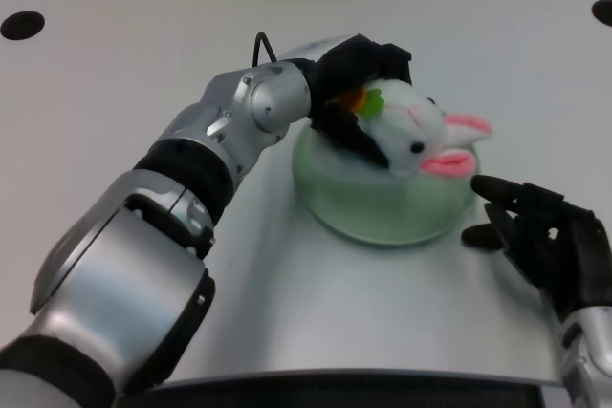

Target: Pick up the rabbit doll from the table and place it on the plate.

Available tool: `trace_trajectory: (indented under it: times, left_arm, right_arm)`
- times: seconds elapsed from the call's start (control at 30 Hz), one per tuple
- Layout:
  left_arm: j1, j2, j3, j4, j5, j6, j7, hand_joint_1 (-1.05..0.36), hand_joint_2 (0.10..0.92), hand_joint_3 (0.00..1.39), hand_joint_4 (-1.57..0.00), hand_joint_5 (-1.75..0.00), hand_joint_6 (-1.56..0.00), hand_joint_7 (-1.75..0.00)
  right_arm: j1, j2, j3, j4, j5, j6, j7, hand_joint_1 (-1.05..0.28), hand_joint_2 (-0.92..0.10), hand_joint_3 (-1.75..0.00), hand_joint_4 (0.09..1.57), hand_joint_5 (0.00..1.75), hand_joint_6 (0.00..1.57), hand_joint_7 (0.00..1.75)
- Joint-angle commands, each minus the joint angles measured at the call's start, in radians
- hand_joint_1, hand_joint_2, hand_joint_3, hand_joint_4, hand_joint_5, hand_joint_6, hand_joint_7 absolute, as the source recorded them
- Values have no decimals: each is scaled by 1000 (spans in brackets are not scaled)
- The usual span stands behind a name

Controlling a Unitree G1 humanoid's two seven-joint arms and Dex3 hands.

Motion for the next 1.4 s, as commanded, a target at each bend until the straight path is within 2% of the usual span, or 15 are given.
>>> trace_trajectory:
  times: [0.03,0.13,0.23,0.3,0.37,0.43,0.5,0.63,0.7,0.73,0.83,0.93,1.2,1.3,1.4]
  left_arm:
    - [14,-8,-14,14,14,-2,20,-233,829,2,-916,-1746,-743,-1746]
    - [15,-9,-15,16,15,-4,24,-229,831,2,-915,-1746,-744,-1746]
    - [9,-5,-15,18,14,-4,6,-253,842,8,-880,-1746,-719,-1746]
    - [0,-6,-18,21,15,10,-24,-378,844,7,-638,-1649,-565,-1688]
    - [-5,-7,-18,22,14,24,-48,-441,848,4,-518,-1497,-497,-1593]
    - [-8,-7,-23,23,16,30,-63,-502,841,1,-537,-1164,-532,-1078]
    - [-8,-7,-26,22,18,35,-68,-515,838,0,-536,-1106,-600,-701]
    - [-10,-6,-38,21,30,45,-69,-519,837,0,-532,-1097,-630,-581]
    - [-17,-4,-79,22,73,60,-53,-649,875,4,-124,-722,-283,-307]
    - [-18,-3,-89,22,84,64,-48,-681,879,3,-64,-633,-226,-248]
    - [-20,0,-108,20,105,67,-45,-817,889,3,-6,-299,-98,-143]
    - [-22,0,-122,22,123,77,-41,-981,917,15,0,-34,-11,-47]
    - [-22,4,-134,21,139,77,-20,-1047,921,42,1,1,1,1]
    - [-19,8,-133,23,136,71,-12,-1048,921,52,1,1,1,1]
    - [-21,10,-134,24,137,71,-11,-1048,921,64,1,1,1,1]
  right_arm:
    - [16,7,2,-22,9,9,-3,-407,-921,-183,850,832,1046,4]
    - [18,8,2,-27,9,12,-4,-405,-921,-183,850,833,1046,4]
    - [17,4,6,-21,-2,-4,-8,-399,-921,-187,843,830,1045,3]
    - [17,5,6,-28,-2,8,-11,-401,-921,-190,840,829,1045,3]
    - [17,6,4,-30,2,15,-8,-404,-921,-189,840,829,1046,4]
    - [17,6,3,-32,5,19,-7,-402,-921,-187,843,833,1048,5]
    - [18,6,3,-33,3,19,-8,-401,-921,-186,844,834,1049,5]
    - [19,5,4,-33,1,15,-9,-400,-921,-186,845,835,1049,5]
    - [17,4,4,-25,-2,7,-10,-402,-921,-186,849,839,1048,4]
    - [17,3,4,-22,-2,4,-9,-403,-921,-186,849,839,1048,4]
    - [17,5,2,-23,4,3,-3,-403,-921,-185,851,842,1050,5]
    - [20,5,6,-36,-3,12,-11,-401,-921,-187,841,839,1046,4]
    - [13,4,0,-18,6,7,-2,-411,-921,-187,852,845,1052,6]
    - [12,2,3,-20,-1,10,-10,-405,-921,-188,847,840,1048,4]
    - [11,2,2,-19,1,11,-7,-405,-921,-190,846,837,1046,3]
